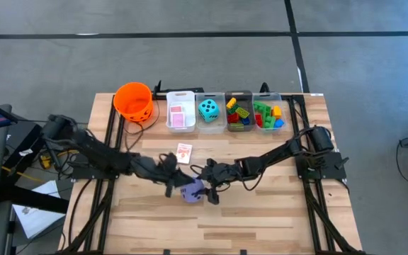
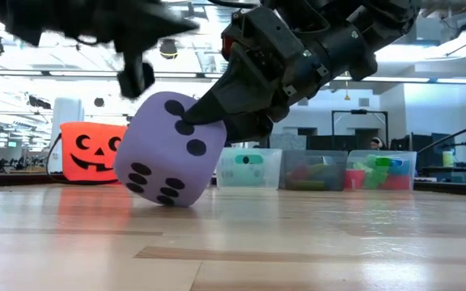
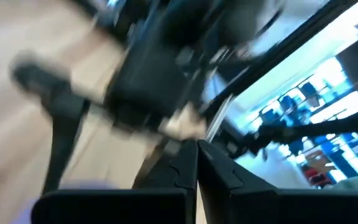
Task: Pick & Place Toys
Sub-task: Put the violet dice into the left transparent bin
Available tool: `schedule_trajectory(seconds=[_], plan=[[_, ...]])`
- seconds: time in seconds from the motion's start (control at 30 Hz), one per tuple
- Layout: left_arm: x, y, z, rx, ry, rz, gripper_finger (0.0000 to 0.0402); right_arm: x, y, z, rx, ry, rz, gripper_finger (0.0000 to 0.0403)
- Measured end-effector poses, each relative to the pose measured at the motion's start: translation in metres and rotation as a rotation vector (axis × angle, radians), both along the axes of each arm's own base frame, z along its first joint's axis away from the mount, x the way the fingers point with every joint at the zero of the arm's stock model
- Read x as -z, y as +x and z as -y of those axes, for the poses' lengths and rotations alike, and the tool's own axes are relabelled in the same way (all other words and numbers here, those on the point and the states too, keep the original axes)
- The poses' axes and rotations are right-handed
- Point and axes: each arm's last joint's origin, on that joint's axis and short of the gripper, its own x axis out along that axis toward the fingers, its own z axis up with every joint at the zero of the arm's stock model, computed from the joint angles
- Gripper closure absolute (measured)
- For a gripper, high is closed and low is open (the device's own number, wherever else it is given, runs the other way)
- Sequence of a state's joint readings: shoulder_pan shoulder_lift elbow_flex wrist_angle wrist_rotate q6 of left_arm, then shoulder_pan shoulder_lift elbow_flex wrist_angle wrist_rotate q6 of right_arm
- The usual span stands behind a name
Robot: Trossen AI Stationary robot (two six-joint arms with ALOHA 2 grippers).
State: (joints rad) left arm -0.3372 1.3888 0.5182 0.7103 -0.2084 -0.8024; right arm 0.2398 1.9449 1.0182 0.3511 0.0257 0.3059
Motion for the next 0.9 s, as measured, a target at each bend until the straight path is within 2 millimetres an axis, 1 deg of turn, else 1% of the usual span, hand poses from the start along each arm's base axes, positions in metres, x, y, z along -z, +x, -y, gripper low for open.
schedule_trajectory(seconds=[0.1,0.17,0.23,0.33,0.4,0.47,0.57,0.67,0.77,0.9], plan=[[-0.031,-0.015,-0.010,-0.013,0.027,0.100,0.0402,-0.007,-0.002,0.001,0.002,0.006,0.003,0.0153],[-0.049,-0.028,-0.018,-0.029,0.026,0.138,0.0401,-0.019,-0.006,0.004,0.008,0.009,0.010,0.0165],[-0.065,-0.044,-0.025,-0.059,0.019,0.169,0.0402,-0.037,-0.009,0.010,0.032,0.019,0.045,0.0173],[-0.085,-0.069,-0.034,-0.128,0.005,0.223,0.0402,-0.071,-0.018,0.026,0.098,0.011,0.098,0.0196],[-0.093,-0.083,-0.039,-0.172,-0.001,0.241,0.0402,-0.092,-0.026,0.039,0.155,0.006,0.128,0.0219],[-0.097,-0.093,-0.043,-0.209,-0.001,0.244,0.0402,-0.110,-0.034,0.053,0.197,0.012,0.160,0.0244],[-0.092,-0.099,-0.045,-0.211,0.016,0.182,0.0402,-0.131,-0.045,0.069,0.256,0.051,0.193,0.0278],[-0.075,-0.098,-0.044,-0.211,-0.023,0.017,0.0401,-0.143,-0.051,0.078,0.288,0.122,0.219,0.0295],[-0.053,-0.092,-0.041,-0.190,-0.061,-0.180,0.0402,-0.147,-0.054,0.080,0.290,0.202,0.217,0.0290],[-0.028,-0.077,-0.033,-0.120,-0.070,-0.366,0.0401,-0.142,-0.053,0.074,0.260,0.262,0.170,0.0258]])
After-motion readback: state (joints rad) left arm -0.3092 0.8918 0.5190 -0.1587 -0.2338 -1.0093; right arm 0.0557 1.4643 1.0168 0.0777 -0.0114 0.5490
